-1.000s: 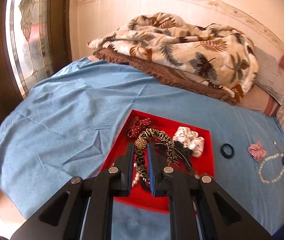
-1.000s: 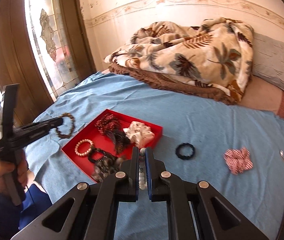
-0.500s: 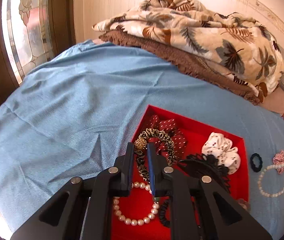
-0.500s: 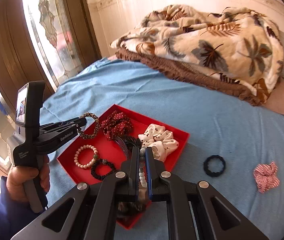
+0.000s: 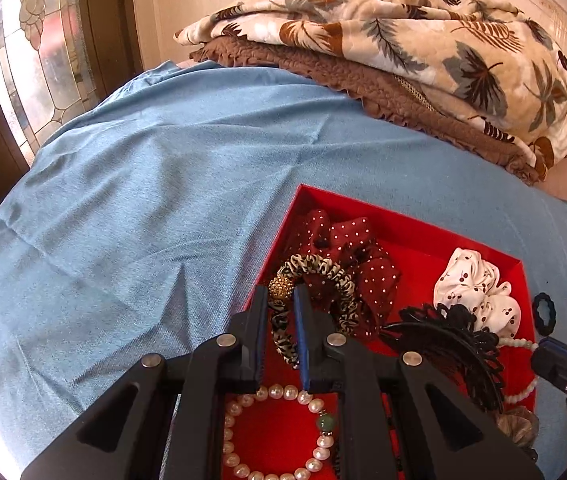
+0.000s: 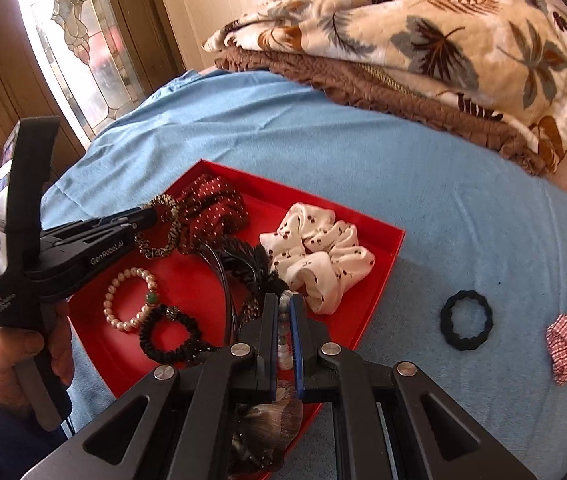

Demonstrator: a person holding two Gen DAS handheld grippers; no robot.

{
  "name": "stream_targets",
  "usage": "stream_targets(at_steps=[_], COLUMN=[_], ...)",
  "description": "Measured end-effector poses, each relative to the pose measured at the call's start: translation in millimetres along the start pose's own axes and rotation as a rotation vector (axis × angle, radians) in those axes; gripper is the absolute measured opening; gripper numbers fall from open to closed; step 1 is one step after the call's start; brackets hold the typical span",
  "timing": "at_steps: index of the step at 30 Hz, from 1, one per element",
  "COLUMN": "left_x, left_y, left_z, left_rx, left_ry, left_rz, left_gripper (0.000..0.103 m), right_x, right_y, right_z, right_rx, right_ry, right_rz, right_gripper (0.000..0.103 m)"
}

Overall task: Organize jewelry
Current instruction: 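Lower both items into the red tray and open both tools, then move left tool to the black hair tie while right tool approaches red gingham scrunchie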

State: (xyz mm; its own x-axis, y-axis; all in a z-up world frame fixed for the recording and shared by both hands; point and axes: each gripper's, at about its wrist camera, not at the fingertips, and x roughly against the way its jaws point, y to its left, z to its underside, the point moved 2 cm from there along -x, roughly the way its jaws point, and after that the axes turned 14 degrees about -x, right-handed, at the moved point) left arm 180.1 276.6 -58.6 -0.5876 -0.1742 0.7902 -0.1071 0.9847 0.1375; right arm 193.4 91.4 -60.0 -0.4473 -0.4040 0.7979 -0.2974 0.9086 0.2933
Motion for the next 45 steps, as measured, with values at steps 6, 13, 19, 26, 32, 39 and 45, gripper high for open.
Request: stream_targets(at_steps=[6, 13, 19, 26, 32, 39, 45], left_x=[-4, 5, 17, 32, 41, 55, 63], left_y=[0, -6, -8, -4, -4, -12, -21], left_z=[2, 2, 1, 0, 3, 6, 10], left_rx=[0.004, -0.020, -0.029, -0.020, -0.016, -0.037, -0.065], left_ry=[0.018, -0.009, -0.039, -0.066, -0.063, -0.077, -0.084], left_rz=[-0.005, -0.035, -0.057, -0.087, -0.093, -0.106, -0.132], left_gripper=[0.013, 0.013, 0.027, 0.044, 0.045, 0.048, 0.049], right_x=[-12, -16, -14, -7, 12, 35, 57], right_y=[0, -2, 0, 4, 2, -13, -39], right_z=[7, 10, 12, 17, 18, 23, 34], right_rx=[-0.001, -0.005, 0.003, 0.004, -0.005, -0.037, -0.073], right_ry=[0.027, 0.039, 0.037, 0.026, -0.008, -0.034, -0.054], right_rz=[0.006, 0.009, 0.002, -0.009, -0.018, -0.011, 0.014], right_gripper=[0.007, 0.007, 0.008, 0.013, 0.033, 0.034, 0.037])
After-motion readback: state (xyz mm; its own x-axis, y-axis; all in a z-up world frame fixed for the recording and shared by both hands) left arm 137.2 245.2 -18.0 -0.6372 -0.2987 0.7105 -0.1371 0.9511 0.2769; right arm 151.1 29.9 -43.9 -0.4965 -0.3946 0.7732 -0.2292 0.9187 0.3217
